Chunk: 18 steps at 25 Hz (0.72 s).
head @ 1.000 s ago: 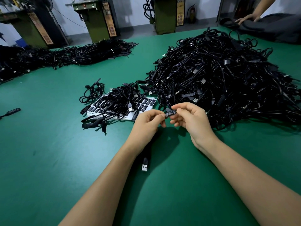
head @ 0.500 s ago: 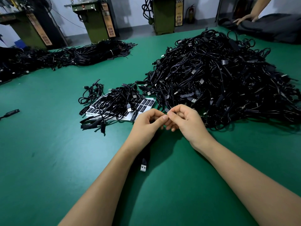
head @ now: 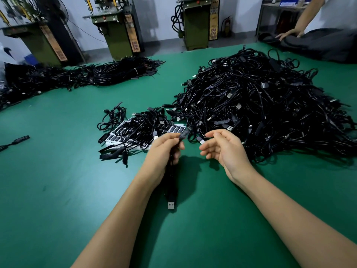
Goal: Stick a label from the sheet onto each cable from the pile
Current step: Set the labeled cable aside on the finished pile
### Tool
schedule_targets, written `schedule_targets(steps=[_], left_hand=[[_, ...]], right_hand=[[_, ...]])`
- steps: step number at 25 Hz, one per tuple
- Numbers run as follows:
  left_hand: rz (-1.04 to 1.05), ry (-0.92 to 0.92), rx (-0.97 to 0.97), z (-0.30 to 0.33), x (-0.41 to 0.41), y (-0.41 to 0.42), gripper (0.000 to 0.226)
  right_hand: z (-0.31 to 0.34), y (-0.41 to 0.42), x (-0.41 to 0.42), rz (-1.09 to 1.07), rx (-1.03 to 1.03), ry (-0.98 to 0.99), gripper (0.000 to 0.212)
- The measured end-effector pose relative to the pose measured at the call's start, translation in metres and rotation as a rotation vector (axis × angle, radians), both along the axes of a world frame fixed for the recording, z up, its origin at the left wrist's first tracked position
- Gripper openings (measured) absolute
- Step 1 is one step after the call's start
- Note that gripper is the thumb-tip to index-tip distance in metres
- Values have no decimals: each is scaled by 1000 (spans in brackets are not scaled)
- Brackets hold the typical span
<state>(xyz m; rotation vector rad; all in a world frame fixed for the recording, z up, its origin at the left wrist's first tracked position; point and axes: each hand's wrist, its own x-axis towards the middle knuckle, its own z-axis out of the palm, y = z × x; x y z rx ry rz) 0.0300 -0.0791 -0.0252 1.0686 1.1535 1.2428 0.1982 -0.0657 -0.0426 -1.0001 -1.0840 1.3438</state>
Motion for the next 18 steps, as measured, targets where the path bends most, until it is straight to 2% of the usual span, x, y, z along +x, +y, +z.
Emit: schedule_targets(steps=[2,4,6,8,10,13,14,15,16,18], left_hand=[[67,-112,50,17,-22,1,19],[168,-163,177,40,-48,0,17],[326,-255,282,67,-73,6,17],[493,-384,282,92,-96,21,16],[624,-619,198,111,-115,43,16],[691,-1166,156,123,-141,69,22],[700,-1298,164,122,-147,77,24],[732,-1340,143,117,-152,85,25],[773,-1266,66,108,-154,91,25],[777,-950,-159,85,-146,96,29]], right_hand=[[-2,1,0,-14,6,-33,23],[-3,1,-1,-11,9,-73,23],[-2,0,-1,-20,9,-84,21],[0,-2,-2,-42,23,-113,18],[2,-5,-2,-75,65,-188,19],[3,-9,-3,-105,109,-265,19],[3,-10,-3,-106,113,-274,19],[4,-10,-3,-104,114,-282,18],[4,-10,-3,-101,114,-289,17],[4,-10,-3,-98,113,-304,17]])
